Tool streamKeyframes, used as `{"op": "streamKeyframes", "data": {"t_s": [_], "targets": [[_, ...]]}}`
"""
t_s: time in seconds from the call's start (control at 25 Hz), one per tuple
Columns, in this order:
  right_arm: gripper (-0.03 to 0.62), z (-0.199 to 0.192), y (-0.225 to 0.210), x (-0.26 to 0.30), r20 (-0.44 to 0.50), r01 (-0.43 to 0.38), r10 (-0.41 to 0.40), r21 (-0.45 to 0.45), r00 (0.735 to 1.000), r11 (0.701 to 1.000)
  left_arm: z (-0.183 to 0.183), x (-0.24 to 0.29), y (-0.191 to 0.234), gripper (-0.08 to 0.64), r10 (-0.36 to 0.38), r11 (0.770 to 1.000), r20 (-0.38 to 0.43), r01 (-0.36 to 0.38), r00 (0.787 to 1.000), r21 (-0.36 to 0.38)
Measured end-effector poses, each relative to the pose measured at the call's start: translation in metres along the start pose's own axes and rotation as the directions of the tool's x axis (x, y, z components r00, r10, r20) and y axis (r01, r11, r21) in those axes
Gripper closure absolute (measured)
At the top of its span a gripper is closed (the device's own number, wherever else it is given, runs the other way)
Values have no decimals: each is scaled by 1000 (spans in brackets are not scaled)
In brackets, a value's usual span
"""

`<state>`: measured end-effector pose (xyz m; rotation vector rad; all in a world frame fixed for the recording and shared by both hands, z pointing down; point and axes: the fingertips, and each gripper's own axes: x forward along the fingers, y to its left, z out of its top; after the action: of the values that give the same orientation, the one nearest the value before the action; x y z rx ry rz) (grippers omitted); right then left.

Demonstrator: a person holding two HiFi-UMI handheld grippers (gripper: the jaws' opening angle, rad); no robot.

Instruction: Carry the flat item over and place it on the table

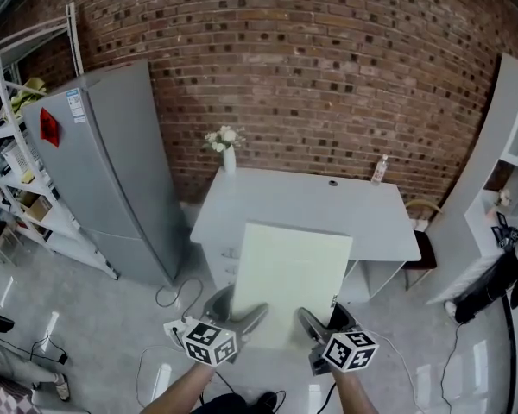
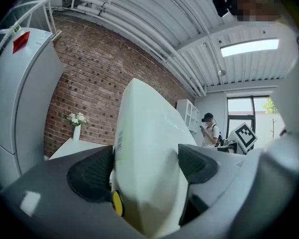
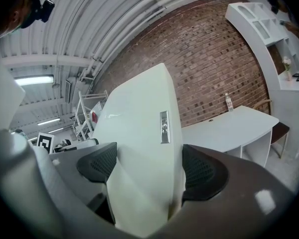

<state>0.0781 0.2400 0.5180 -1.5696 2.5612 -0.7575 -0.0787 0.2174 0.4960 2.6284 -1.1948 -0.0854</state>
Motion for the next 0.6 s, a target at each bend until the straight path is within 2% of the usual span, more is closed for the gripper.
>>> {"op": "streamKeyframes", "data": {"t_s": [0.32,0.6], "targets": [[184,16,-23,8,-4,-6,6,2,1000,1000,4,27,-2,146,6,1000,2,-6,1000,1],[186,21,-38,32,-10,2,-2,5,1000,1000,2,51,16,146,9,1000,-6,-9,1000,-10]]}}
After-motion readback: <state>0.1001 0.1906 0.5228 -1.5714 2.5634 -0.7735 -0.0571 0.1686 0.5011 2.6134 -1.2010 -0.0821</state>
